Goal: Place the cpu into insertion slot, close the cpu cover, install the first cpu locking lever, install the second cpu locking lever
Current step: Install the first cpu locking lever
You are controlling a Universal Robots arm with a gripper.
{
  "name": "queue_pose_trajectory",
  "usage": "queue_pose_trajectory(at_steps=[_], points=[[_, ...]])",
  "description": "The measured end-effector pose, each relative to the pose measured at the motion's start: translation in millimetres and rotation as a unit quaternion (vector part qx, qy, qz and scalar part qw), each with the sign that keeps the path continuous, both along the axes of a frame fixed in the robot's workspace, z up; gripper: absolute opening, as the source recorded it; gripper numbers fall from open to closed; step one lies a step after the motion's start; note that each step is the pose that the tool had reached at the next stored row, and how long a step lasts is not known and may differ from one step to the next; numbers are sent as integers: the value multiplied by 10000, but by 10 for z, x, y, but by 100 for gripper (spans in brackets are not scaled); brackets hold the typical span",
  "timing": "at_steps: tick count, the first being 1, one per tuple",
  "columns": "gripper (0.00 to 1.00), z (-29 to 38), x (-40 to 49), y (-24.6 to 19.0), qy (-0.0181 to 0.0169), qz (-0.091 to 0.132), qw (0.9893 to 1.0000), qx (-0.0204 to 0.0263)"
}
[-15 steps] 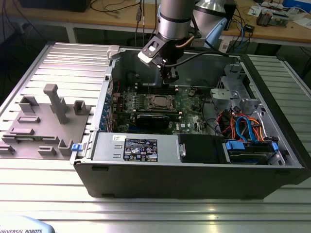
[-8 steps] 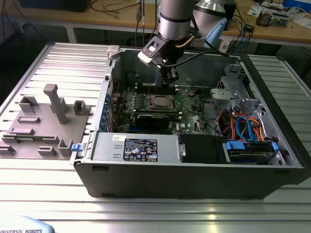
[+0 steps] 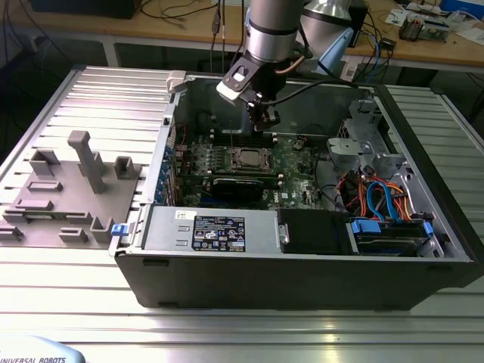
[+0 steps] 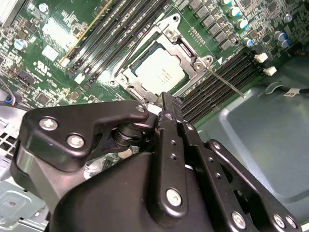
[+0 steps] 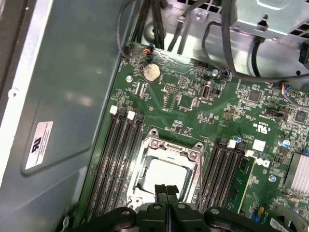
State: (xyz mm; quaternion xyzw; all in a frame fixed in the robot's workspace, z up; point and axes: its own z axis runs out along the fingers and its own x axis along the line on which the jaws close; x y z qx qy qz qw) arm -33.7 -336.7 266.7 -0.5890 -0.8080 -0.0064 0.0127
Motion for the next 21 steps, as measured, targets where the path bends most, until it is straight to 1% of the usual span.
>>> queue_pose_trajectory(at_steps=[3, 5, 6, 10, 13, 14, 19, 21], points=[[11, 0, 0, 0, 0, 160, 9999, 0], [11, 0, 0, 0, 0, 333, 9994, 0], [11, 0, 0, 0, 0, 380, 9993, 0], [11, 0, 0, 0, 0, 615, 9981, 0], [11, 0, 0, 0, 0, 742, 9972, 0], [11, 0, 0, 0, 0, 761, 9971, 0], [11, 0, 0, 0, 0, 772, 9970, 0], [11, 0, 0, 0, 0, 813, 9967, 0]])
